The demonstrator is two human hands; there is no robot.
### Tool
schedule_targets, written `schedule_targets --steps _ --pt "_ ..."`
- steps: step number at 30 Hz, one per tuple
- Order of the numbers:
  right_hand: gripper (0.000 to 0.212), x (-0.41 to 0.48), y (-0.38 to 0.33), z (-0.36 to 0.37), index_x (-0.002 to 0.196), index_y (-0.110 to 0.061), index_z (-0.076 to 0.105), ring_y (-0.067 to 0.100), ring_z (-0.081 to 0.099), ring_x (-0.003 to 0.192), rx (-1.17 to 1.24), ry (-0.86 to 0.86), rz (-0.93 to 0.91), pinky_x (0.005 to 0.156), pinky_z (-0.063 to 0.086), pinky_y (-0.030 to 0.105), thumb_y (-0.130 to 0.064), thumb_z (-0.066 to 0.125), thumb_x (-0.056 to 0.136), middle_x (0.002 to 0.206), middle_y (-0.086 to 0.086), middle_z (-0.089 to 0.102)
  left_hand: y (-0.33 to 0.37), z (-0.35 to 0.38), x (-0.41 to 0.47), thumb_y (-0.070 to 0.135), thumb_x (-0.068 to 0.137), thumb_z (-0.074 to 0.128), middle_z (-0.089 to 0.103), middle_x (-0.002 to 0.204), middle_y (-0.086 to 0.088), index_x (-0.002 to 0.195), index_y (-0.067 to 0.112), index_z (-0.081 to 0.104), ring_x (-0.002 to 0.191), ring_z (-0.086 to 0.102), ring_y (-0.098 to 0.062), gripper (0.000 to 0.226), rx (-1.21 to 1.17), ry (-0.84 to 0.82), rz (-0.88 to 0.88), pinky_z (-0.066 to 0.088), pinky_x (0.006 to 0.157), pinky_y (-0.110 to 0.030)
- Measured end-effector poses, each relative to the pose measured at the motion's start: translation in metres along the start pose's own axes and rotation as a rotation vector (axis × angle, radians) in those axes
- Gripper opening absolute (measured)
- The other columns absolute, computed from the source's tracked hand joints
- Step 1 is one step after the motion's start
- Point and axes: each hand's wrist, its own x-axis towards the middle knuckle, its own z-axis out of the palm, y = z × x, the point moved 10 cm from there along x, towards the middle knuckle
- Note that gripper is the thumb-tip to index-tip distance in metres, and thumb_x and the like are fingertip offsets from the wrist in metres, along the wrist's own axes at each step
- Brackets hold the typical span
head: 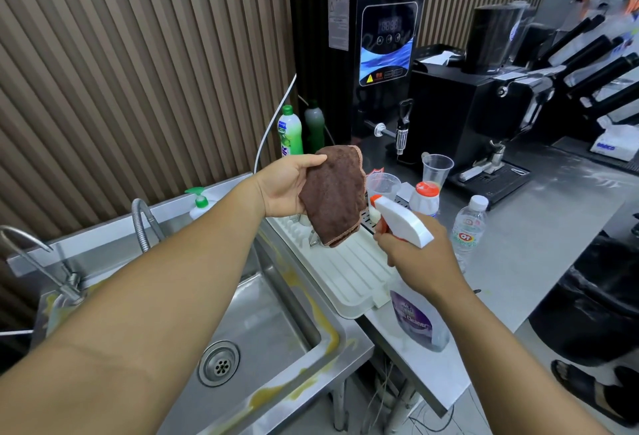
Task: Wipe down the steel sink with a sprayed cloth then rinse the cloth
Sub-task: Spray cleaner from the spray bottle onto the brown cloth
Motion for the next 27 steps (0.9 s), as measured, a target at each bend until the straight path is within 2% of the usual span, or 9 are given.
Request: schedule_targets --steps 2,5,10,12,15,19,21,24,27 --pt "0.007 0.002 -0.002 -0.005 0.076 -0.016 0.063 0.028 0.054 0.061 0.014 0.019 0.002 0.061 0.050 0.048 -0.020 0.059 0.071 0.065 0.002 0.058 -0.002 0.000 0.001 0.034 0.103 0.043 0.065 0.132 -0.011 0.132 0.013 0.061 0.126 0.059 -0.028 0.041 0.000 0.002 -0.003 0.037 0.115 -0.052" --pt "0.002 -0.002 -0.015 0.007 0.068 -0.019 0.057 0.019 0.050 0.059 0.012 -0.106 -0.070 0.060 0.048 0.048 -0.019 0.058 0.070 0.060 -0.003 0.053 -0.004 0.000 0.005 0.035 0.103 0.043 0.064 0.133 -0.011 0.133 0.013 0.061 0.126 0.059 -0.029 0.041 -0.005 0.007 -0.002 0.036 0.115 -0.053" --pt "0.007 -0.008 -0.004 0.011 0.074 -0.013 0.062 0.037 0.055 0.067 0.070 -0.099 -0.041 0.061 0.049 0.054 -0.019 0.060 0.071 0.068 0.011 0.060 -0.004 0.000 0.005 0.035 0.103 0.043 0.066 0.130 -0.011 0.131 0.012 0.061 0.127 0.058 -0.029 0.040 0.004 0.013 0.004 0.037 0.114 -0.053" --pt "0.006 -0.009 0.000 0.008 0.072 -0.015 0.061 0.034 0.055 0.065 0.040 -0.067 -0.042 0.062 0.050 0.055 -0.021 0.059 0.071 0.065 0.007 0.058 -0.005 -0.001 0.004 0.035 0.103 0.043 0.066 0.130 -0.011 0.131 0.012 0.061 0.129 0.057 -0.030 0.040 0.007 0.014 0.005 0.037 0.114 -0.053" --pt "0.014 -0.006 0.002 -0.003 0.078 -0.015 0.065 0.032 0.057 0.066 0.062 0.012 -0.023 0.063 0.051 0.052 -0.026 0.059 0.071 0.071 0.007 0.063 -0.007 -0.002 0.005 0.035 0.103 0.044 0.066 0.130 -0.011 0.131 0.013 0.062 0.130 0.056 -0.030 0.041 0.010 0.018 -0.002 0.036 0.115 -0.054" --pt "0.002 -0.006 -0.003 0.007 0.070 -0.019 0.061 0.020 0.053 0.059 0.046 -0.111 -0.024 0.059 0.048 0.044 -0.019 0.060 0.071 0.063 0.000 0.059 -0.006 -0.001 0.004 0.036 0.103 0.043 0.067 0.128 -0.010 0.132 0.013 0.061 0.124 0.060 -0.029 0.041 0.006 0.020 0.001 0.038 0.113 -0.053" --pt "0.008 -0.009 0.003 0.011 0.069 -0.020 0.061 0.014 0.052 0.057 0.019 -0.141 0.005 0.058 0.046 0.037 -0.014 0.063 0.074 0.061 -0.004 0.057 -0.004 0.000 0.002 0.036 0.104 0.042 0.069 0.126 -0.009 0.132 0.013 0.061 0.120 0.063 -0.027 0.041 0.002 0.018 0.009 0.041 0.111 -0.052" --pt "0.021 -0.008 0.020 0.002 0.066 -0.024 0.060 0.019 0.056 0.059 -0.017 -0.051 0.059 0.060 0.048 0.039 -0.008 0.066 0.079 0.061 -0.004 0.059 0.000 0.001 -0.001 0.035 0.104 0.040 0.071 0.121 -0.008 0.128 0.013 0.062 0.114 0.066 -0.025 0.039 -0.010 0.021 0.019 0.046 0.104 -0.047" --pt "0.017 -0.004 0.031 -0.012 0.067 -0.021 0.059 0.023 0.053 0.061 -0.010 0.045 0.100 0.058 0.045 0.039 -0.011 0.066 0.079 0.063 0.005 0.058 -0.001 0.000 -0.004 0.035 0.104 0.041 0.070 0.123 -0.008 0.130 0.014 0.062 0.116 0.065 -0.026 0.039 -0.003 0.017 0.017 0.044 0.108 -0.048"
